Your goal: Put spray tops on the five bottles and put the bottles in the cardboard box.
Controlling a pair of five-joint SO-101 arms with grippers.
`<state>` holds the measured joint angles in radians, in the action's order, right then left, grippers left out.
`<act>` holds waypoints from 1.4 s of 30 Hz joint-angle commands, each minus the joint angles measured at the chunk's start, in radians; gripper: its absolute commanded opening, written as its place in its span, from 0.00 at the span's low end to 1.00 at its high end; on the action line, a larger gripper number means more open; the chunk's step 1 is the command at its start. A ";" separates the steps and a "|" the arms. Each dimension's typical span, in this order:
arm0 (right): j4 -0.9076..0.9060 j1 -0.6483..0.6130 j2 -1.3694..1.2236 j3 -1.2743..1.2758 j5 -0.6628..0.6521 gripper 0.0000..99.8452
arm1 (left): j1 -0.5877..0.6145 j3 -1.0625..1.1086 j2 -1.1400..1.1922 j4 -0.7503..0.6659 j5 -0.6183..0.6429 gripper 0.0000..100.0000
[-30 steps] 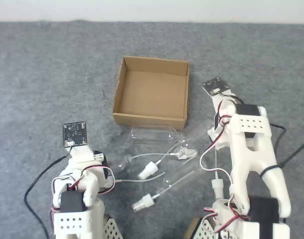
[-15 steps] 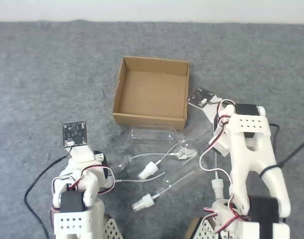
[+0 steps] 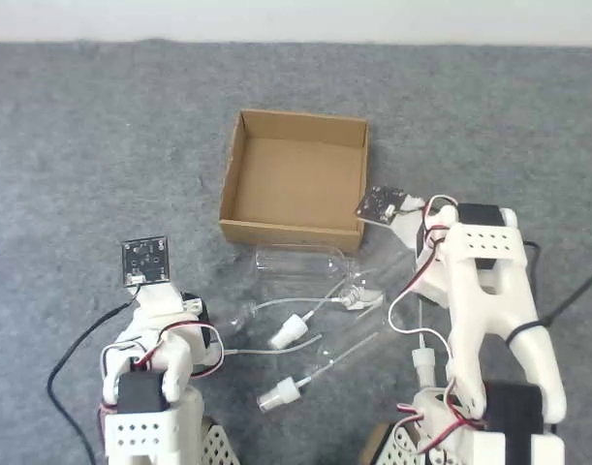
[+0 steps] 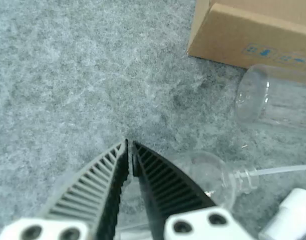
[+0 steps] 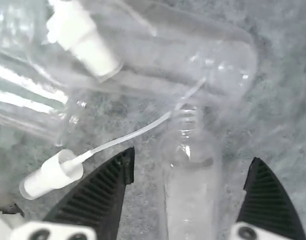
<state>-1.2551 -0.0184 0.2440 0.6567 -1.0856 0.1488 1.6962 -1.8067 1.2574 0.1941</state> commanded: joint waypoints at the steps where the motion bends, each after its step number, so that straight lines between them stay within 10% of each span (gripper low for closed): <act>1: 0.050 0.007 0.001 0.015 -0.029 0.32 | 0.005 -0.012 -0.014 0.005 -0.005 0.01; 42: 0.202 0.105 -0.130 0.028 -0.035 0.31 | 0.005 -0.012 -0.014 0.005 -0.005 0.01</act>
<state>-1.0618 0.0690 0.0368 0.7012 -1.1070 0.1488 1.6962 -1.8067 1.2574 0.1941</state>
